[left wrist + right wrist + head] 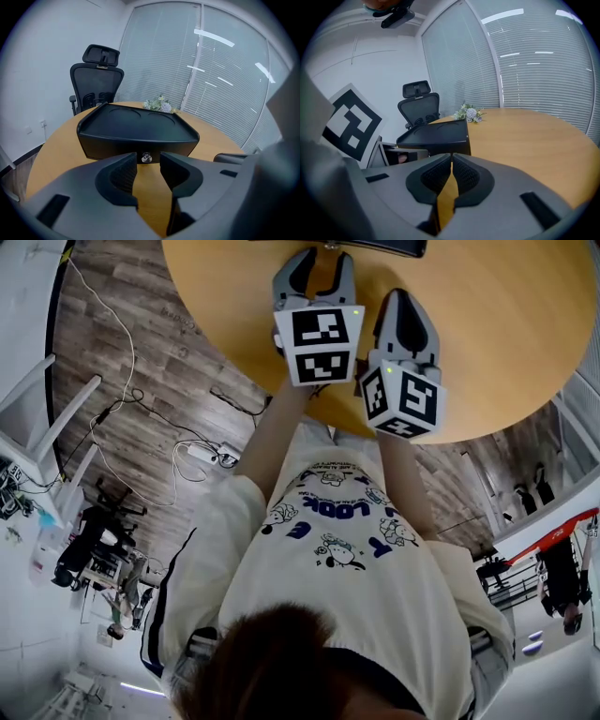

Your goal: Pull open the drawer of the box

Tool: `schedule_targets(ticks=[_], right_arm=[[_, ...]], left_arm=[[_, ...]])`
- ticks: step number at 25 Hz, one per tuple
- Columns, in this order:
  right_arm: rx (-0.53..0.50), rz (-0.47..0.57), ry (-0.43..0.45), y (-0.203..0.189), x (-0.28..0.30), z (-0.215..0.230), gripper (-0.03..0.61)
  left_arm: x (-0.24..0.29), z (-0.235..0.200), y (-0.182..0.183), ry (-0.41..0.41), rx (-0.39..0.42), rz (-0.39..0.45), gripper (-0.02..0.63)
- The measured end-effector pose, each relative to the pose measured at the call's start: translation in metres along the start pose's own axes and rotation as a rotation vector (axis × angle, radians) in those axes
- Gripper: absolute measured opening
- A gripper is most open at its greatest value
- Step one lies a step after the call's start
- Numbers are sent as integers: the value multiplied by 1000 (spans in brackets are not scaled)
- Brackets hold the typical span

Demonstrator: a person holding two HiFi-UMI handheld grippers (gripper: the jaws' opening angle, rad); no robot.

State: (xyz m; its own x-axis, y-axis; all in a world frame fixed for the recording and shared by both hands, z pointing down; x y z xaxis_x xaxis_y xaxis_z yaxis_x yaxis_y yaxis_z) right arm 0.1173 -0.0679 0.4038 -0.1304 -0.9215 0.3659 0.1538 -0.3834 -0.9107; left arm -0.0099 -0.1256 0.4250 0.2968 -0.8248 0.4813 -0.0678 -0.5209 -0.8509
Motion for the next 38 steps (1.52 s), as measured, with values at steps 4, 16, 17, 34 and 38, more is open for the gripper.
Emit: schedule_targets(ticks=[4, 16, 17, 34, 38], right_arm=[[2, -5, -2, -2, 7, 2, 32], [7, -14, -18, -1, 19, 12, 32], [9, -15, -22, -1, 20, 12, 32], [18, -28, -44, -6, 19, 9, 32], [15, -25, -44, -4, 16, 11, 32]], left_arm=[[9, -2, -3, 1, -22, -21, 143], [26, -6, -11, 6, -42, -89, 139], [26, -7, -12, 8, -43, -91, 127], [26, -6, -13, 7, -30, -80, 75], [24, -5, -13, 4, -32, -79, 75]])
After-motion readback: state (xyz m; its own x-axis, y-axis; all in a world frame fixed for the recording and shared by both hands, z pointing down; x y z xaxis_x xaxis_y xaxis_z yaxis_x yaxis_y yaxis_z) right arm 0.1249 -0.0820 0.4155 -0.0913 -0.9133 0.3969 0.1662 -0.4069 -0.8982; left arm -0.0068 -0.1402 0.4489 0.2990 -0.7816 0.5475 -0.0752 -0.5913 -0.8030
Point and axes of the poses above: the fingertips, and each gripper's own axes: x forward along the fingers, z to its right, y out of its top, the point moved 7 cm from there along -x, backward along the fingers, and after that the axes turned 10 degrees about z, right-handed, at the moved point
